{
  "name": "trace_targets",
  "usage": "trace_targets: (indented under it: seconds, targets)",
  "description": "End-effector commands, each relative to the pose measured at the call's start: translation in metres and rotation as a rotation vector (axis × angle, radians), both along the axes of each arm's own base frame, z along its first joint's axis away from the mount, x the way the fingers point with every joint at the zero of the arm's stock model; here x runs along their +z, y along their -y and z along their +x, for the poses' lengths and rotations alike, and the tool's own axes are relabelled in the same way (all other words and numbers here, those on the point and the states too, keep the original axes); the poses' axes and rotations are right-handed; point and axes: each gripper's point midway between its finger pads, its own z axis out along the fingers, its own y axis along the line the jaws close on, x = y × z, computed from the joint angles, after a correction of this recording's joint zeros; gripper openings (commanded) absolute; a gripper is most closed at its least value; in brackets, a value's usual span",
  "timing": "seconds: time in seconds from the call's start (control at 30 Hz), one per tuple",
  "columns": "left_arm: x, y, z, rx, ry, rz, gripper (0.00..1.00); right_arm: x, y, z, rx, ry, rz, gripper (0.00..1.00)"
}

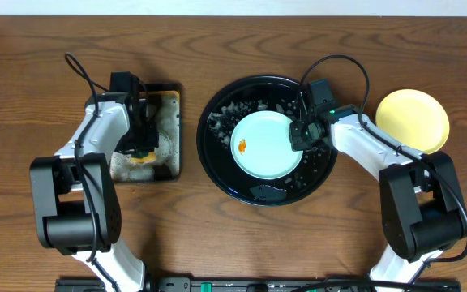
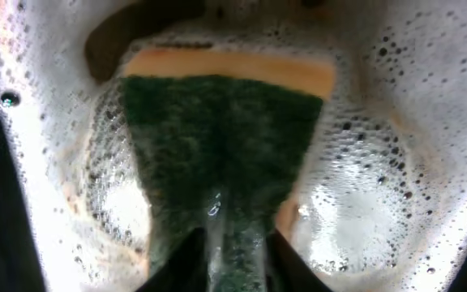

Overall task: Clean dirty plates on tray and stack at the side
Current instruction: 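Rub the sponge in the black rectangular tray with the left gripper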

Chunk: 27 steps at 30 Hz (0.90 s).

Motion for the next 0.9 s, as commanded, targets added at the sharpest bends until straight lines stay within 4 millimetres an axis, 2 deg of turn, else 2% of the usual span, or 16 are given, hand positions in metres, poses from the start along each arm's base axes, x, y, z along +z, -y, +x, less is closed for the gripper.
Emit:
trace_targets:
  seconds: [0.0, 0.2, 0.3, 0.43, 0.53, 0.57, 0.6, 0.67, 0.7, 0.77, 0.87]
  targets:
    - [-0.015, -0.001, -0.003, -0.001, -0.025, 0.003, 0.15, 0.002, 0.016, 0.002, -0.014, 0.013, -0.061, 0.01]
    - [-0.032, 0.0, -0.004, -0.001, -0.057, -0.001, 0.08, 0.002, 0.016, 0.002, -0.013, 0.013, -0.061, 0.01]
    - [-0.048, 0.0, -0.011, -0.001, -0.109, -0.004, 0.07, 0.002, 0.016, 0.002, -0.013, 0.013, -0.061, 0.01]
    - [-0.048, 0.0, -0.012, -0.001, -0.114, -0.004, 0.07, 0.002, 0.016, 0.002, -0.013, 0.012, -0.061, 0.01]
    - [-0.032, 0.0, -0.006, 0.0, -0.09, -0.002, 0.08, 0.002, 0.016, 0.002, -0.014, 0.013, -0.061, 0.01]
    - [-0.016, -0.001, 0.001, 0.003, -0.061, -0.001, 0.13, 0.002, 0.016, 0.002, -0.013, 0.013, -0.061, 0.01]
    - [-0.006, -0.001, 0.004, 0.003, -0.043, 0.0, 0.16, 0.002, 0.016, 0.002, -0.014, 0.013, -0.061, 0.01]
    - [0.012, -0.001, 0.009, 0.003, -0.007, 0.002, 0.31, 0.002, 0.016, 0.002, -0.014, 0.013, -0.061, 0.01]
    - [0.022, -0.001, 0.011, 0.003, 0.019, 0.004, 0.35, 0.002, 0.016, 0.002, -0.014, 0.013, -0.061, 0.01]
    - [0.038, -0.001, 0.013, 0.002, 0.06, 0.007, 0.41, 0.002, 0.016, 0.002, -0.014, 0.013, -0.061, 0.01]
    - [0.057, -0.003, 0.016, 0.003, 0.116, 0.016, 0.45, 0.002, 0.016, 0.002, -0.014, 0.013, -0.061, 0.01]
